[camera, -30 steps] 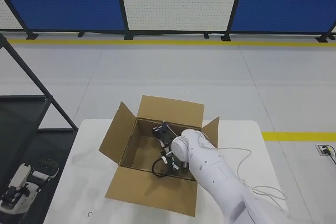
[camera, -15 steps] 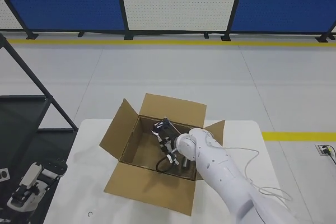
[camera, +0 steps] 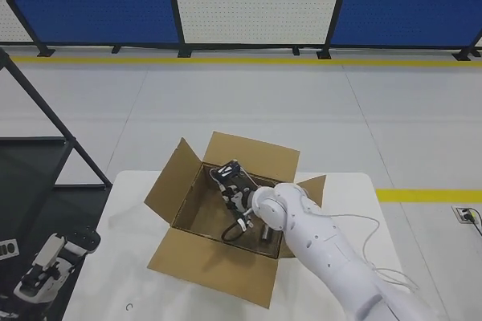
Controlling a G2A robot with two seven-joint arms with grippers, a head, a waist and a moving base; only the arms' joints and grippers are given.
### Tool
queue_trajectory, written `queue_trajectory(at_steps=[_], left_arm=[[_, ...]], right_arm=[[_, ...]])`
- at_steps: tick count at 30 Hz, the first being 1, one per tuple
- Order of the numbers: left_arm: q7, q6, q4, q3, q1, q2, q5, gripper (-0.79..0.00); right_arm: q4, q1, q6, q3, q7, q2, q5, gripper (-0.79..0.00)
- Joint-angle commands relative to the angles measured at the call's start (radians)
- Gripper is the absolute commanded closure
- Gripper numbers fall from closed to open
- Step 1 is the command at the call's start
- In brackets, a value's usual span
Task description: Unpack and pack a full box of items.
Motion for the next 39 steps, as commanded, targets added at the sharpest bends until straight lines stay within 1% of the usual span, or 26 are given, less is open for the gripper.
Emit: queue_trajectory(at_steps=[1,4,8,11,14,16,19,31,33,36,39], left_arm=[[0.0,0.0,0.0,-0.001,0.003,0.0,-0.001,-0.785],[0.0,-0.002,0.0,-0.002,0.007,0.0,0.0,-0.785],[0.001,-0.006,-0.003,0.0,0.012,0.0,0.002,-0.785],[0.002,-0.009,-0.005,0.003,0.016,0.0,0.005,-0.785],[0.004,-0.012,-0.009,0.006,0.02,0.0,0.005,-0.785],[0.004,-0.014,-0.012,0.005,0.024,0.0,0.005,-0.785],[0.007,-0.019,-0.013,0.002,0.031,-0.001,0.004,-0.785],[0.004,-0.029,-0.014,-0.009,0.054,-0.001,0.007,-0.785],[0.001,-0.03,-0.015,-0.007,0.056,-0.001,0.009,-0.785],[-0.001,-0.03,-0.014,-0.003,0.059,-0.001,0.016,-0.785],[-0.005,-0.03,-0.01,0.006,0.06,-0.001,0.021,-0.785]], right_arm=[[-0.106,-0.038,0.033,0.032,0.03,0.029,-0.022,0.0],[-0.304,-0.129,0.068,0.102,0.086,0.083,-0.072,0.0],[-0.6,-0.285,0.115,0.214,0.189,0.15,-0.154,0.0],[-0.776,-0.397,0.125,0.294,0.235,0.182,-0.175,0.0],[-0.875,-0.461,0.148,0.341,0.272,0.198,-0.183,0.0],[-0.904,-0.475,0.158,0.348,0.293,0.201,-0.195,0.0],[-0.908,-0.473,0.179,0.341,0.327,0.2,-0.205,0.0],[-0.908,-0.473,0.179,0.341,0.327,0.2,-0.205,0.0],[-0.916,-0.487,0.183,0.342,0.303,0.201,-0.208,0.0],[-0.974,-0.503,0.186,0.353,0.275,0.203,-0.222,0.0],[-1.065,-0.54,0.204,0.377,0.27,0.21,-0.243,0.0]])
